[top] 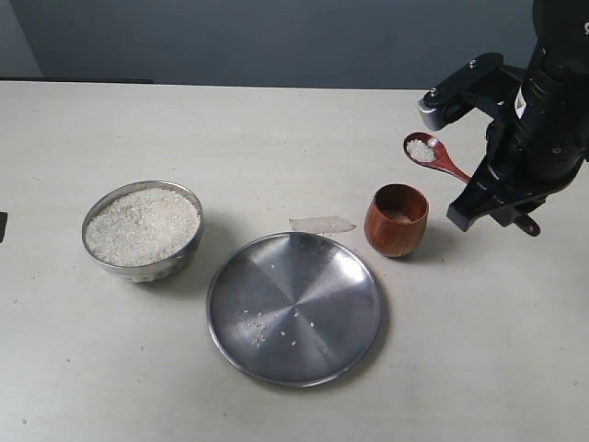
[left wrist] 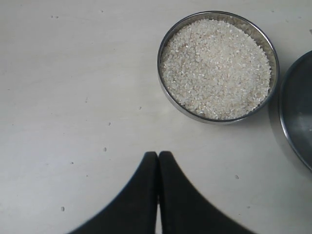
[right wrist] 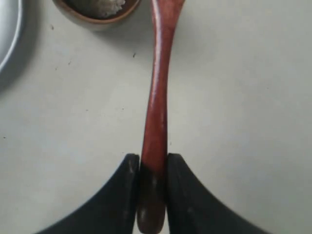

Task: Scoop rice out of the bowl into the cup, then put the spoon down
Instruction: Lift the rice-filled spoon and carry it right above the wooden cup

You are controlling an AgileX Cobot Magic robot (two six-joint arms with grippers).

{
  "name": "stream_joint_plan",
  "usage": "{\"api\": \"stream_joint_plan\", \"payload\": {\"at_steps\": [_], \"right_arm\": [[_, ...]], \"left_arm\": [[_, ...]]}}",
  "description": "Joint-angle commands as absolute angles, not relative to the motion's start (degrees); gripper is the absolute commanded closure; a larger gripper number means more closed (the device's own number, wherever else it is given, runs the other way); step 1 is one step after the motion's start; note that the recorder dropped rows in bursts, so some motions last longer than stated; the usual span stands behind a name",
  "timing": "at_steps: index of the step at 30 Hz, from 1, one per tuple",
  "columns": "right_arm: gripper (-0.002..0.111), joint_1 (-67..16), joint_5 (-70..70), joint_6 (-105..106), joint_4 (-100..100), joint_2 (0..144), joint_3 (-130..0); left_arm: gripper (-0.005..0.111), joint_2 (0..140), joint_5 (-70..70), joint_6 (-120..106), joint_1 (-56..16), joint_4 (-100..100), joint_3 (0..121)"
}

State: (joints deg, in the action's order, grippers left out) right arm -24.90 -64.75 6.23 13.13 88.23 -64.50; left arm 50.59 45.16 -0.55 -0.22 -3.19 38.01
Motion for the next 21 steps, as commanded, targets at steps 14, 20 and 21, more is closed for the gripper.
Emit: {"api": "stream_joint_plan", "payload": {"at_steps": [14, 20, 21], "right_arm": [[0.109, -24.61, -64.63, 5.76, 13.79, 89.57, -64.17], [0.109, -24.73, -63.82, 5.79, 13.0, 89.57, -64.17], [0.109, -24.73, -63.56, 5.79, 12.59, 89.57, -64.17]], "left_arm": [[0.106, 50.69, 44.85, -0.51, -0.71, -3.35, 38.22], [0.106, 50.69, 44.85, -0.51, -0.71, -3.35, 38.22], [0.106, 50.69, 44.85, -0.51, -0.71, -3.35, 38.22]]}}
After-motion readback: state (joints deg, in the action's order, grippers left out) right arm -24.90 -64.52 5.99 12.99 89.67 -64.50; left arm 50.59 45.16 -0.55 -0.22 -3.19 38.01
